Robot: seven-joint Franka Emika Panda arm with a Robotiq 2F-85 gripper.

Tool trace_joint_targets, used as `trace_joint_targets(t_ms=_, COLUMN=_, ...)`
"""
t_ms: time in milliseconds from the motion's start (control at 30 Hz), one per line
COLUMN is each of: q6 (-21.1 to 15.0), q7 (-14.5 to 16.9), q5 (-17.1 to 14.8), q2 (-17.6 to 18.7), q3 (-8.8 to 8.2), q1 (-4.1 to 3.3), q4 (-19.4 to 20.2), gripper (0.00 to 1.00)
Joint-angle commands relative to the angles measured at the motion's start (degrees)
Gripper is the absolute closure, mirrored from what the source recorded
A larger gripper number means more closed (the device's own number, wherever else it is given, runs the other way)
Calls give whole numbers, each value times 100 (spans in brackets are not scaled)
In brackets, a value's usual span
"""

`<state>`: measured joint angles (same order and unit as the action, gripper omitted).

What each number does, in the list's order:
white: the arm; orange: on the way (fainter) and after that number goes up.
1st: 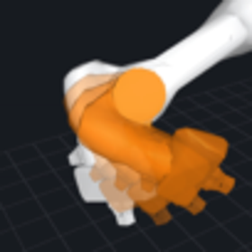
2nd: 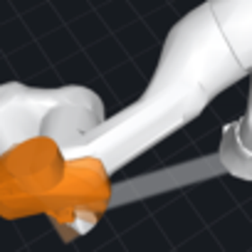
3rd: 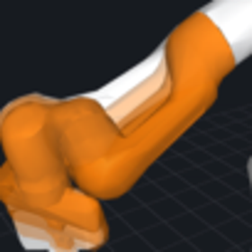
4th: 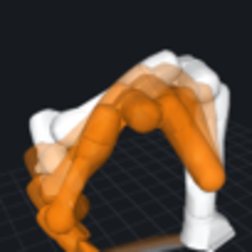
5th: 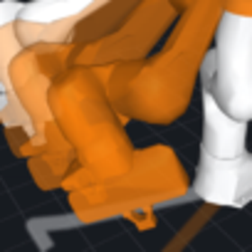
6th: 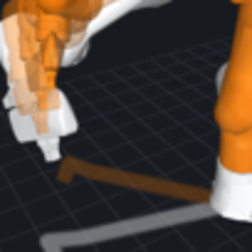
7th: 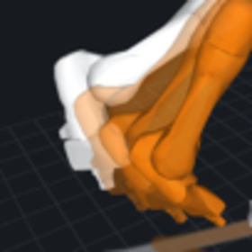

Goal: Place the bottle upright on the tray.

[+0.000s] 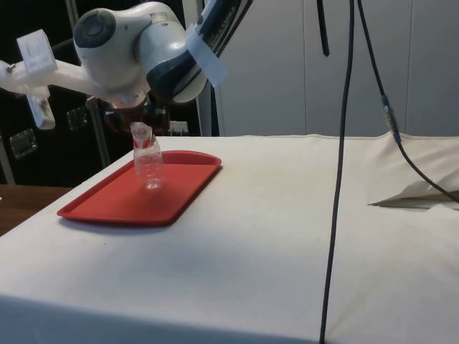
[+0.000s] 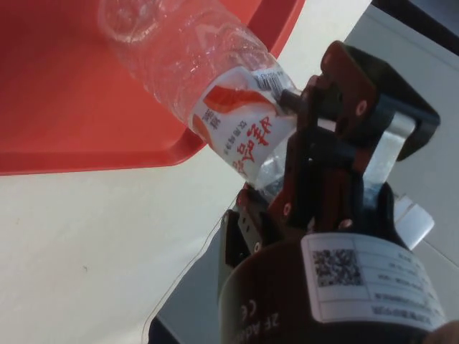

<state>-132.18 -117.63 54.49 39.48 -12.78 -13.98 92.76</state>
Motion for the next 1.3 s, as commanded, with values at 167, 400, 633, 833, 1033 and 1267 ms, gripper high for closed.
trace_joint_targets(t_ms=167, q6=0, q7=0, q5=-11, q2=-6, q3=11, q1=11, q4=0, gripper=67)
trace_joint_targets(t_ms=400, q6=34, q7=6, q5=0, q2=-6, q3=11, q1=6, q4=0, gripper=67)
trace_joint_targets(t_ms=633, q6=63, q7=6, q5=0, q2=0, q3=6, q1=0, q4=0, gripper=67)
trace_joint_targets(t_ms=833, q6=92, q7=11, q5=6, q2=0, q3=6, q1=0, q4=0, gripper=56)
trace_joint_targets(t_ms=1033, q6=92, q7=11, q5=6, q2=0, q3=11, q1=0, q4=-6, gripper=33)
trace_joint_targets(t_ms=1267, q6=103, q7=11, q5=6, q2=0, q3=17, q1=0, q4=-11, gripper=0)
